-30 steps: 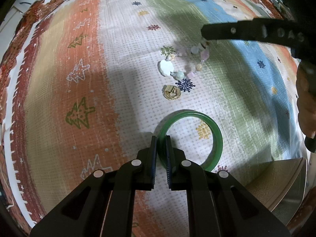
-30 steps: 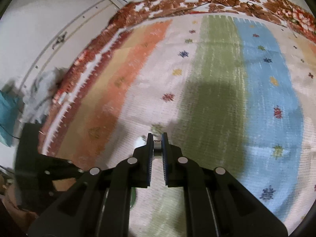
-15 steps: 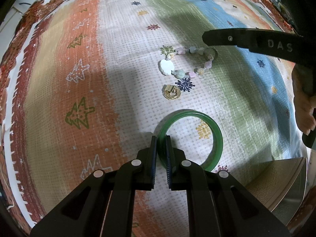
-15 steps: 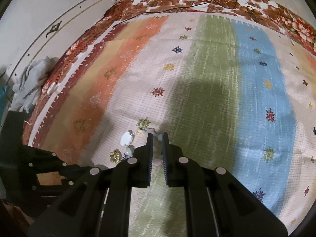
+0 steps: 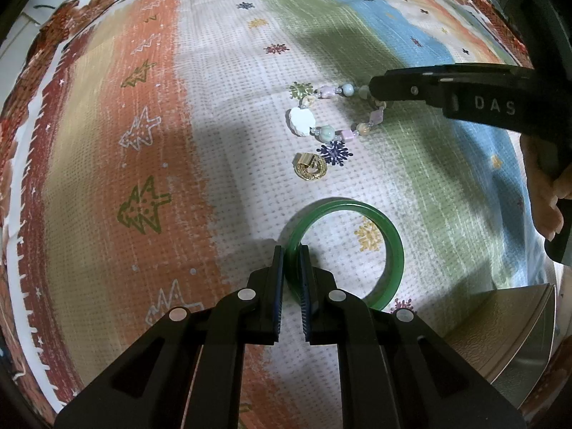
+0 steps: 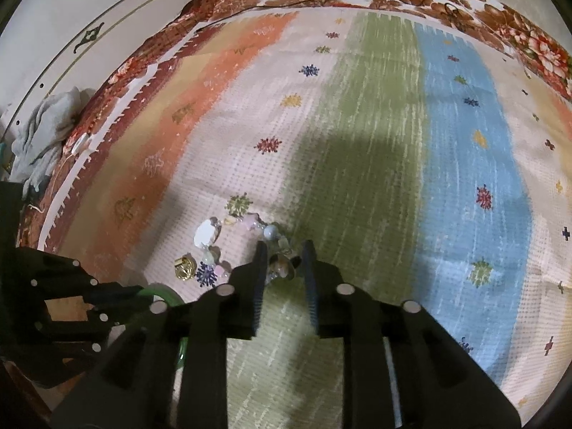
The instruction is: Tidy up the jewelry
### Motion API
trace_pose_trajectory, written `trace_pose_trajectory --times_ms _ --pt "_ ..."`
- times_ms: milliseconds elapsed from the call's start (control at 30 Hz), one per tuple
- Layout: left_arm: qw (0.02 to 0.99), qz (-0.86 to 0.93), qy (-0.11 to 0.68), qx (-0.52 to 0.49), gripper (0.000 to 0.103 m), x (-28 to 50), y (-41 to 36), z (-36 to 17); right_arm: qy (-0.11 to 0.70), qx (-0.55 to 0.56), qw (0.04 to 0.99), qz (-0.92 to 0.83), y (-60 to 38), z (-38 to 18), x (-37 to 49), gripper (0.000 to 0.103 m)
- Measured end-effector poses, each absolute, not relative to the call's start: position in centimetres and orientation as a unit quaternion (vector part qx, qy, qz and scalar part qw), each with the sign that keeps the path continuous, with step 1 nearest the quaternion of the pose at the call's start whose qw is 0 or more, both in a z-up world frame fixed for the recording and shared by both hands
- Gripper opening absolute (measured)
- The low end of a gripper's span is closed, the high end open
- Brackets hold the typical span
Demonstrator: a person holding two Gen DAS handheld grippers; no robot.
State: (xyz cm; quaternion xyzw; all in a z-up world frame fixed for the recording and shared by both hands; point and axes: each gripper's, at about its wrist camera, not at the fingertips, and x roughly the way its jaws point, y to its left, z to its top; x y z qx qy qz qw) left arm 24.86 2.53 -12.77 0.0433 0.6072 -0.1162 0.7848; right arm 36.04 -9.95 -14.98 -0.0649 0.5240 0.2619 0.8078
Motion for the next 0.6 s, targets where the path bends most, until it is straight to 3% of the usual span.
trace_pose_trajectory --times_ms 200,400,600 --pt "0.785 -0.116 0.607 0.044 0.009 24.85 2.36 -12.88 0.526 -0.065 0.806 0.264 -9.8 -15.37 36.1 0.024" --pt "0.785 -0.116 0.607 0.046 0.009 24.75 2.22 -12.93 0.523 -0.069 0.804 0.273 -9.36 -15.5 35.91 0.011" --pt "0.785 -0.116 0.607 0.048 0.009 24.7 2.12 -12.93 0.517 -0.061 0.81 0.271 -9.69 -14.78 35.85 0.011"
